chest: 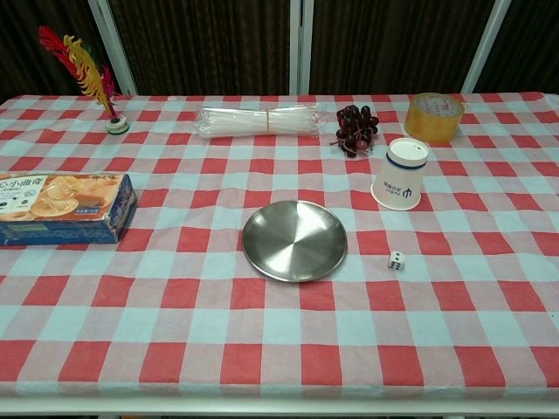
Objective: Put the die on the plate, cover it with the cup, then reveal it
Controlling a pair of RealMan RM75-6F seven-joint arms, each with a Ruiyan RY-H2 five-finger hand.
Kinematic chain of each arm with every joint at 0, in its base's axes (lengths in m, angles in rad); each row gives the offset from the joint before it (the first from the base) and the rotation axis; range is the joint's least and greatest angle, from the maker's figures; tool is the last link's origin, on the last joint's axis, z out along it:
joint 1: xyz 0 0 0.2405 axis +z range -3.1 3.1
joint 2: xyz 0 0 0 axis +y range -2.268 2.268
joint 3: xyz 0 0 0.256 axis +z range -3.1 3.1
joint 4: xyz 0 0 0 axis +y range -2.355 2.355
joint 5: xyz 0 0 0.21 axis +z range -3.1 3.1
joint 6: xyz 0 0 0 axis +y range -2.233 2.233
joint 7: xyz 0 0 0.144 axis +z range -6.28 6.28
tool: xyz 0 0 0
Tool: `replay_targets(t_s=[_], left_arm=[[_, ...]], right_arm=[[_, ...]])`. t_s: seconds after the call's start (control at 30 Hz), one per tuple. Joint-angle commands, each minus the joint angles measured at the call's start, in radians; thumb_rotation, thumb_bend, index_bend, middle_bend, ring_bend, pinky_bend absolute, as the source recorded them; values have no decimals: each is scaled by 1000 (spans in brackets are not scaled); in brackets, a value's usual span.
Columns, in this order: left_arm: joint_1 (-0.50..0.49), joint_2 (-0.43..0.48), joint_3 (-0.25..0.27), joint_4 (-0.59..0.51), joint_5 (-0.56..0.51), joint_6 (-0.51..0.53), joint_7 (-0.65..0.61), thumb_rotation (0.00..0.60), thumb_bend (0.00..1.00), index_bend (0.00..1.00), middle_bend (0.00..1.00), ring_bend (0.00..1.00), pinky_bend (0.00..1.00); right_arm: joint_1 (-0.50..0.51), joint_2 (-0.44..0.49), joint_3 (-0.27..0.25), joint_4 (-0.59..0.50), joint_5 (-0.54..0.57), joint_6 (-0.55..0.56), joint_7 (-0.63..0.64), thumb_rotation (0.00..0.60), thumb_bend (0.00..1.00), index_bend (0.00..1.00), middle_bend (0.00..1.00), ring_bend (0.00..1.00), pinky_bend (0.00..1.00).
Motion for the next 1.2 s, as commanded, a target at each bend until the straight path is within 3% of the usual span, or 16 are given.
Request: replay_targets(t_s=[0.03, 0.3, 0.43, 0.63, 0.9, 1.0, 1.2], left_arm=[[0, -1, 0, 1, -2, -2, 0, 600, 0, 143, 129, 21, 18], [1, -1, 0, 1, -2, 0, -4, 600, 0, 142, 129, 22, 18], [0, -3, 0, 7, 1, 1, -10, 600, 0, 142, 129, 22, 18], [2, -6, 3, 19, 3, 0, -23, 600, 0, 142, 129, 22, 18], [2, -14, 4, 38, 1, -6, -41, 600, 0, 143, 129, 21, 18], [3, -16, 5, 46, -1, -8, -47, 600, 0, 143, 129, 21, 18], [1, -19, 3, 58, -4, -13, -58, 600, 0, 143, 129, 22, 18]], right_arm=[[1, 0, 1, -1, -1, 0, 0, 600, 285, 124, 161, 20, 91], [12, 6, -13, -16, -36, -9, 13, 600, 285, 124, 176, 25, 91], [60, 8, -21, -41, -81, -64, -35, 600, 285, 132, 255, 108, 122], [188, -12, -16, -87, -117, -254, -169, 600, 283, 262, 469, 418, 489], [361, -144, 26, -46, 15, -565, -322, 600, 281, 324, 772, 779, 851], [404, -208, 35, 0, 60, -632, -354, 600, 264, 339, 824, 835, 916], [464, -305, 42, 67, 109, -698, -420, 600, 225, 357, 861, 870, 949]])
